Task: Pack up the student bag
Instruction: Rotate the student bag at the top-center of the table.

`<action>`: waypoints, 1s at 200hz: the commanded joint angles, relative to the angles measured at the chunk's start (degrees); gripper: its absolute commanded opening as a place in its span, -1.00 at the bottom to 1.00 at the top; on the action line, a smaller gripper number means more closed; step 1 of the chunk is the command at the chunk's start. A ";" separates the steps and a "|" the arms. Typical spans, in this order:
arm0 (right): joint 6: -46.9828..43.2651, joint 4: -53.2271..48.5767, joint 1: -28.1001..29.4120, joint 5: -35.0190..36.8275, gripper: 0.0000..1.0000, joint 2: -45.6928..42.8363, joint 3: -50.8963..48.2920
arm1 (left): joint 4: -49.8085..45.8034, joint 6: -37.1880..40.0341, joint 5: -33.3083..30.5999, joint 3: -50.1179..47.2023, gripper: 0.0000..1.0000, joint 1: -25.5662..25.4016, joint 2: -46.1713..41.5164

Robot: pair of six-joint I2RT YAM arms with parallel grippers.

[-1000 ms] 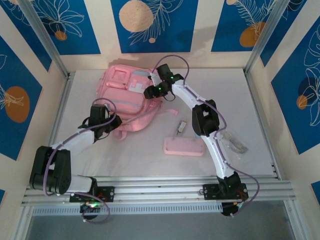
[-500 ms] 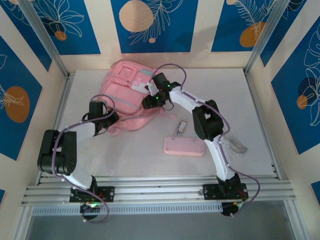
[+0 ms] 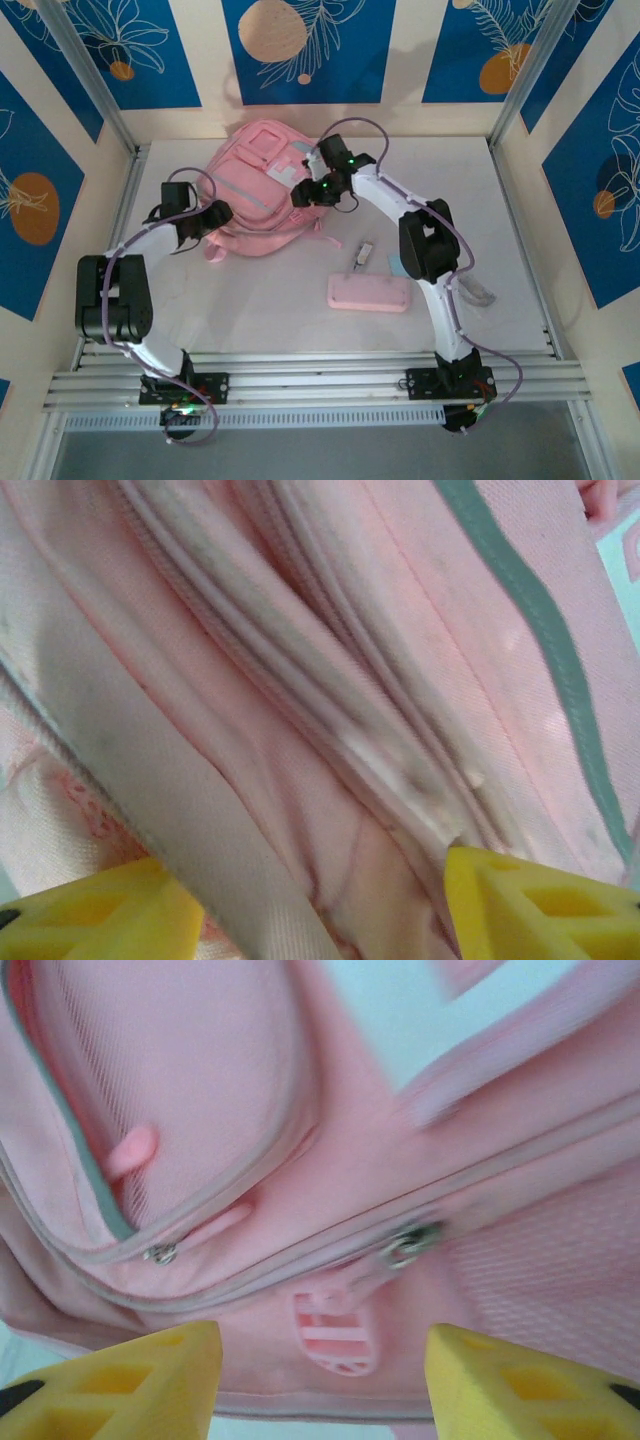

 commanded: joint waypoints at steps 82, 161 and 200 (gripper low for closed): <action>19.57 -1.25 -4.81 6.10 0.03 13.89 18.69 | 1.14 -6.66 -0.79 -5.89 0.41 -9.68 -12.34; 27.97 2.15 -4.63 6.66 -1.00 17.90 18.16 | 14.55 -8.61 -8.28 -6.31 0.44 -12.76 3.53; 34.46 15.85 -3.73 -0.34 -1.00 5.76 -1.39 | 10.77 2.58 -9.59 5.33 0.42 -12.01 12.28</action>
